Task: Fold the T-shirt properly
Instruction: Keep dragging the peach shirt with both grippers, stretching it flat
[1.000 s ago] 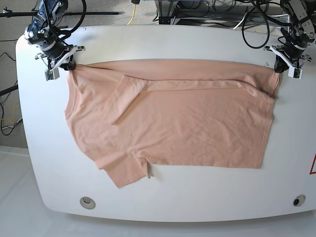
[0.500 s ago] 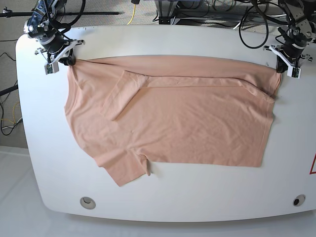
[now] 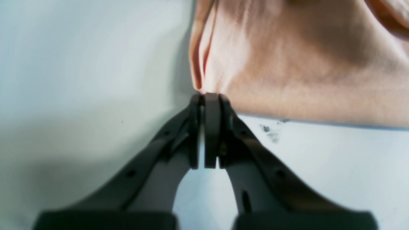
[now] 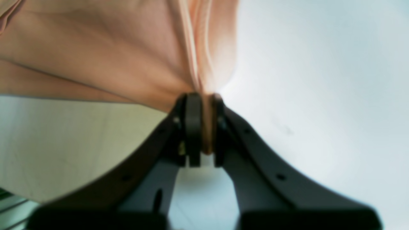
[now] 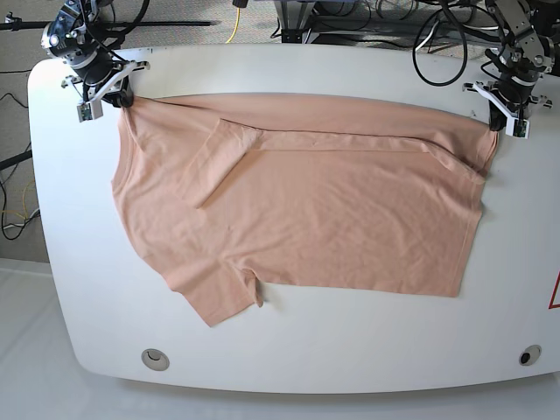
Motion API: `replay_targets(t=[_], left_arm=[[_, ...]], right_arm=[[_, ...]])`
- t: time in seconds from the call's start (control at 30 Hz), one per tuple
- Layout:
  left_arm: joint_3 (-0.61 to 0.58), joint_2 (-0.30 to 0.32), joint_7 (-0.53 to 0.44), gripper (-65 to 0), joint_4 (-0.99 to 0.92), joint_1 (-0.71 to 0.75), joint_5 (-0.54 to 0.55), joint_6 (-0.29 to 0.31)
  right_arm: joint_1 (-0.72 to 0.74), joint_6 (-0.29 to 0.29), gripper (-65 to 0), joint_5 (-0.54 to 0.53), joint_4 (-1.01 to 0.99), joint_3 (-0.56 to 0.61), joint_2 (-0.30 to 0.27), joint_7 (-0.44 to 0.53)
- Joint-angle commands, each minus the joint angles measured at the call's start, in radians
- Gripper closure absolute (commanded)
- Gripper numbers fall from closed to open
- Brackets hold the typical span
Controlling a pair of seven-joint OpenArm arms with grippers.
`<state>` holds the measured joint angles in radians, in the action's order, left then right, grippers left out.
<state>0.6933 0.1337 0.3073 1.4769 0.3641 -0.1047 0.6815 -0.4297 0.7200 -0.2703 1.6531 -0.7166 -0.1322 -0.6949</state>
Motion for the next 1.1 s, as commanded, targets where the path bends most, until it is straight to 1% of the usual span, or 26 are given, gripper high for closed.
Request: replay_targets(t=[0.0,0.17,0.37,0.53,0.7,0.93,1.07], left_arm=[[-0.008,-0.021,0.232,0.0,-0.041,0.043,-0.169,0.017],[-0.008,-0.022,0.232,0.0,-0.041,0.069,-0.169,0.017],[-0.008,-0.030,0.232,0.0,-0.066,0.091,-0.172,0.017],[-0.013,-0.029,0.226,0.0,-0.111,0.094,-0.226,0.017],[-0.011,-0.029,0.224,0.0,-0.130,0.095,-0.246,0.017],[-0.010,-0.030,0.224,0.0,-0.120,0.106,-0.244,0.017],[-0.011,-0.030,0.226,0.0,-0.066,0.105,-0.240,0.017]], right_arm=[[-0.019,-0.022,-0.6,0.062,-0.003,-0.036,-0.001,-0.064],[-0.022,-0.022,-0.6,0.064,-0.003,-0.056,-0.002,-0.064],[-0.037,-0.022,-0.6,0.064,-0.003,-0.050,-0.002,-0.064],[-0.039,-0.022,-0.6,0.064,-0.003,-0.048,0.003,-0.064],[-0.042,-0.022,-0.6,0.064,-0.004,-0.022,0.004,-0.064],[-0.047,-0.022,-0.6,0.064,-0.004,-0.007,0.004,-0.064],[-0.051,-0.022,-0.6,0.062,-0.004,-0.005,0.004,-0.064]])
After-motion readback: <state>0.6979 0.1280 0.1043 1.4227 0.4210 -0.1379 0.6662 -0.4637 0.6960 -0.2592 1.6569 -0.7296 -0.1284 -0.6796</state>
